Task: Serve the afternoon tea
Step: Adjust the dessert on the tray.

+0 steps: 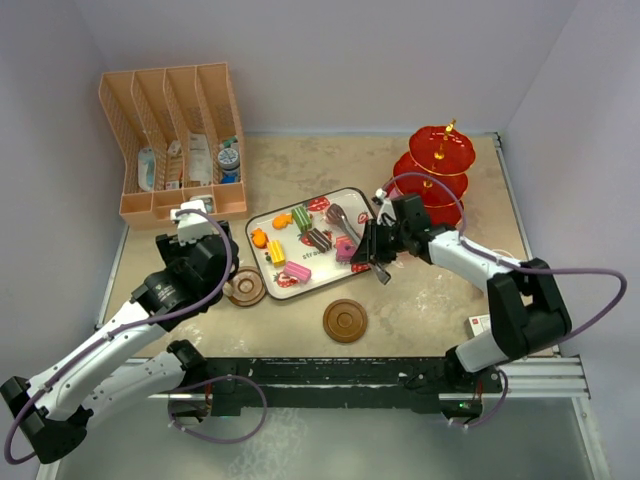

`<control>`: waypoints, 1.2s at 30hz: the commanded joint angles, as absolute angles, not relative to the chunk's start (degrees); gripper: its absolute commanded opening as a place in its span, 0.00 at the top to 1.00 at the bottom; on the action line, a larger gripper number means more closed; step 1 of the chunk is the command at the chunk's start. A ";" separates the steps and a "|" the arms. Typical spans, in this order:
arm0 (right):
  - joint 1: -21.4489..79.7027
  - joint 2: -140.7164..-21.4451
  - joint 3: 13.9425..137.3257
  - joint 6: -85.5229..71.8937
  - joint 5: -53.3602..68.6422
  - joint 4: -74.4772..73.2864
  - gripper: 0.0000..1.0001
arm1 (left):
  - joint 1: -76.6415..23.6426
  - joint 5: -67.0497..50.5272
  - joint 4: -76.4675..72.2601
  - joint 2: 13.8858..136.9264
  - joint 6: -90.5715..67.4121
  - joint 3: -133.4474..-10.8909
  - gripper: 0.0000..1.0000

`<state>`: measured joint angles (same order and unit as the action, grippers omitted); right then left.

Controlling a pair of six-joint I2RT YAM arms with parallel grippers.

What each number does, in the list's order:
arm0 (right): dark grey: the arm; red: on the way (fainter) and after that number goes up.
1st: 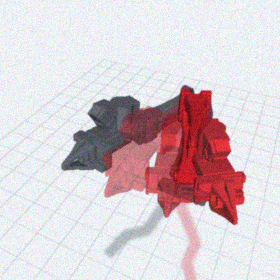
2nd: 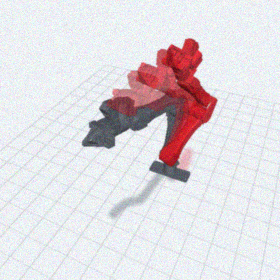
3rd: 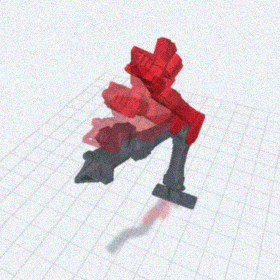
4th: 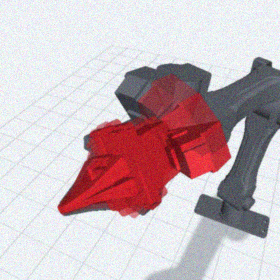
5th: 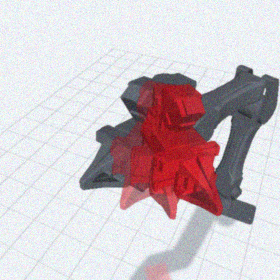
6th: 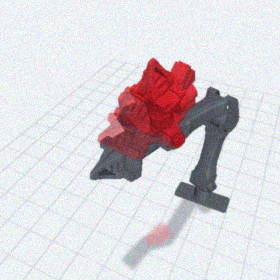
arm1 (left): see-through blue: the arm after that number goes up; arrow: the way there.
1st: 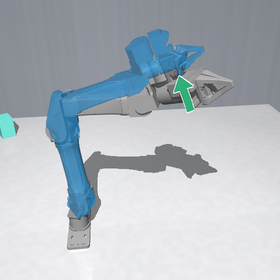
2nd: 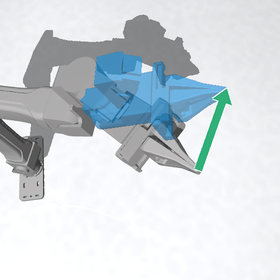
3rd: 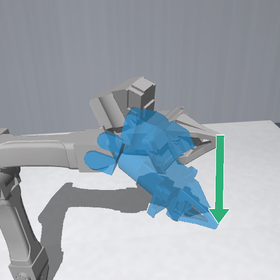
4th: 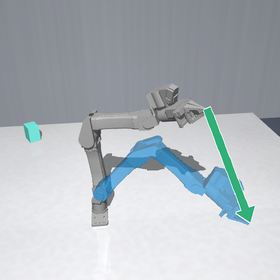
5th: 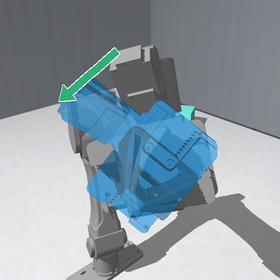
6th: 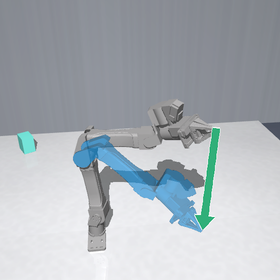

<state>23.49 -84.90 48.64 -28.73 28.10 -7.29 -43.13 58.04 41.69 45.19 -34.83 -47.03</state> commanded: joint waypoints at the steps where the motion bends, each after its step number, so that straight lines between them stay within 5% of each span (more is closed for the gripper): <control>1: 23.64 -87.62 51.37 -28.01 29.88 -5.47 0.76 | -42.90 58.19 41.37 45.24 -34.63 -48.23 0.14; 22: 18.48 -85.52 48.42 -28.76 24.04 -6.87 0.58 | -42.92 57.84 41.31 45.90 -34.53 -48.25 0.14; 36: 18.02 -84.09 48.55 -27.81 23.86 -8.23 0.60 | -42.94 57.37 41.22 46.10 -34.37 -48.15 0.14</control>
